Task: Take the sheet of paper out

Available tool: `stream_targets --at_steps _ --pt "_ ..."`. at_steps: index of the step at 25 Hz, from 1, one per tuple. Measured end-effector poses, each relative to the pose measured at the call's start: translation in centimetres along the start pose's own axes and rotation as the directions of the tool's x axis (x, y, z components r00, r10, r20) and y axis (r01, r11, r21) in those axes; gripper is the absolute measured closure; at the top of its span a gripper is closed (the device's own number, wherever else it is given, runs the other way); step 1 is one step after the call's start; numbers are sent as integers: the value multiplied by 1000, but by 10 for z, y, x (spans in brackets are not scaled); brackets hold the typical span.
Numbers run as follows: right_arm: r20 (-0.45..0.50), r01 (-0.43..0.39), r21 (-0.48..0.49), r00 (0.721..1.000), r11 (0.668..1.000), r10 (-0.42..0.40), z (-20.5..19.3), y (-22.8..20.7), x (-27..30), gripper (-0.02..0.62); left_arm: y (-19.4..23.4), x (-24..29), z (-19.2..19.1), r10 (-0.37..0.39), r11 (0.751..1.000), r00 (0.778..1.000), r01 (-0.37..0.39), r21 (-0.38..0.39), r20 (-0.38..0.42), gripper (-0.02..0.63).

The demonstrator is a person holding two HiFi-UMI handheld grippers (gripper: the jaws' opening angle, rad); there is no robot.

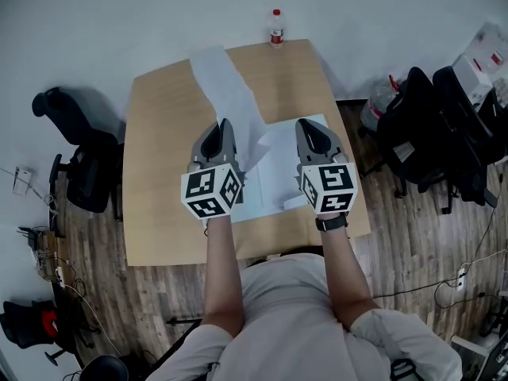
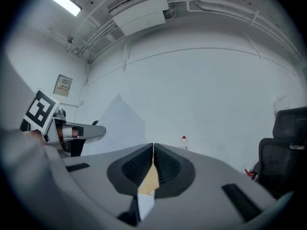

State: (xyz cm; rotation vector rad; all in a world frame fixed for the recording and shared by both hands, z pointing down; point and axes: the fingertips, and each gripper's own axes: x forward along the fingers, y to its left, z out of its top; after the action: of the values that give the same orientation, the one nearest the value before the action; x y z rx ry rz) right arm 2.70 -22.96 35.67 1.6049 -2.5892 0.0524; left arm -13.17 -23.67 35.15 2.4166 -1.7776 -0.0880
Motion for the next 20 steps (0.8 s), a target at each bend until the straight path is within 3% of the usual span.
stream_targets --at_steps 10,20 --pt "50 49 -40 998 998 -47 22 -8 -13 583 -9 -12 32 50 986 989 -71 154 136 597" --pt "48 30 -55 998 998 -28 24 -1 -12 583 -7 -14 33 39 993 989 -54 106 141 597"
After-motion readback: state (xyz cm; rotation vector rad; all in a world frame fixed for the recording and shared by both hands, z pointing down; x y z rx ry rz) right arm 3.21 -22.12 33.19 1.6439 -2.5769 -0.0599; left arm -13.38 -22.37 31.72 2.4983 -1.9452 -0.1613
